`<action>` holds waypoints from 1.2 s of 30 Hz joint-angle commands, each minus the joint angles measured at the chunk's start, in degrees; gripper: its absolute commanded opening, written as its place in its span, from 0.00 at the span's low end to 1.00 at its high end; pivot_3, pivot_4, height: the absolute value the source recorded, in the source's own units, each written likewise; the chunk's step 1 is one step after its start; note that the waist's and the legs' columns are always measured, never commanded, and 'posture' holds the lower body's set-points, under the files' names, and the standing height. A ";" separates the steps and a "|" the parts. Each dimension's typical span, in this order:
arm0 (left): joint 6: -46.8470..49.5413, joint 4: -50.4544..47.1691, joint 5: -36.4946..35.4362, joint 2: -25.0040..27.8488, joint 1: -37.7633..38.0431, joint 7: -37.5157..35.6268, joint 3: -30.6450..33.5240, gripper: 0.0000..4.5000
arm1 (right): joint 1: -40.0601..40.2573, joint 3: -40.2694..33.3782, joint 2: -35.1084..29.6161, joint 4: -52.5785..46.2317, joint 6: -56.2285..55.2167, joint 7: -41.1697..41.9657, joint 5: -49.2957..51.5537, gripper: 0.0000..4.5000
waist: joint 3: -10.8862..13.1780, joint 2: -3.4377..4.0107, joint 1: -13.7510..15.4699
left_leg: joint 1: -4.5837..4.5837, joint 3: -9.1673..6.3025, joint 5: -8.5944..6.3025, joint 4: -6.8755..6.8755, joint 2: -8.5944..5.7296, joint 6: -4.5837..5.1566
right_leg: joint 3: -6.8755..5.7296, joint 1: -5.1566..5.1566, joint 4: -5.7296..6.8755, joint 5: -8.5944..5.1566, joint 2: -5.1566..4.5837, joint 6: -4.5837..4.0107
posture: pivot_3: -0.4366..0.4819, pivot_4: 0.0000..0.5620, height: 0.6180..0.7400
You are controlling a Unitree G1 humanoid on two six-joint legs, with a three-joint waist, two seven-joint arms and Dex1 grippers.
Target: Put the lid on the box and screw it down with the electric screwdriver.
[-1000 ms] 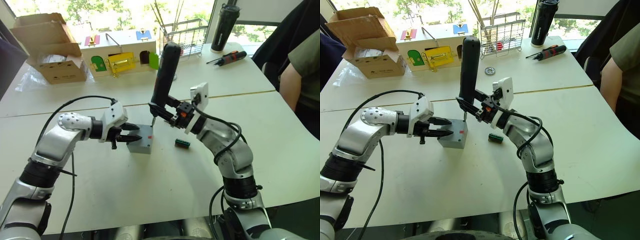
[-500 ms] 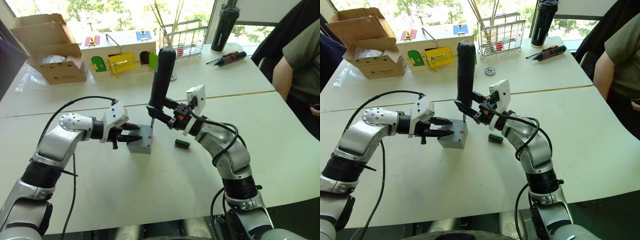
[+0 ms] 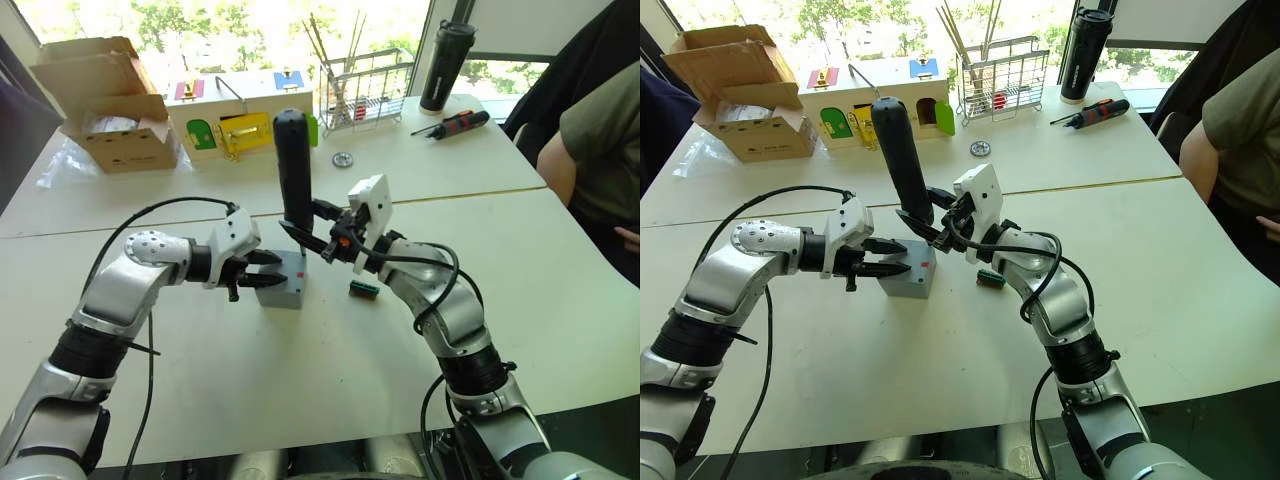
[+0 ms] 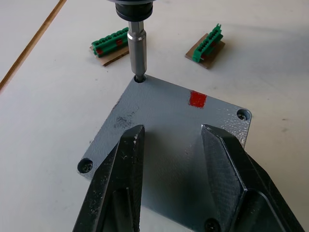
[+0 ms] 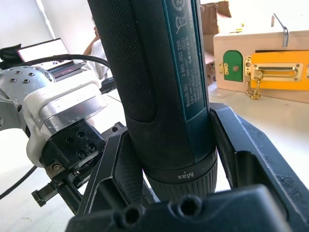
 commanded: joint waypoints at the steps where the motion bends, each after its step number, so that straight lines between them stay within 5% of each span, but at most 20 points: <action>1: 0.09 -0.12 0.48 0.21 0.81 -0.22 -0.26 0.42 | 3.15 2.45 0.72 3.85 2.67 0.05 -0.55 0.39 | -0.07 -0.03 0.20 | 0.06 0.00 0.00 0.00 0.00 0.01 | 0.00 0.06 -0.02 0.00 0.01 0.00 | 0.48 0.27 1.00; 36: -0.90 1.53 2.13 -0.08 2.24 -0.02 -0.52 0.42 | 8.24 2.66 4.20 9.34 1.02 -1.47 -2.10 0.39 | -1.22 -0.03 0.68 | 0.97 0.09 -0.15 -0.84 0.20 0.23 | 0.28 0.30 -0.35 -0.03 0.23 -0.04 | 0.48 0.27 1.00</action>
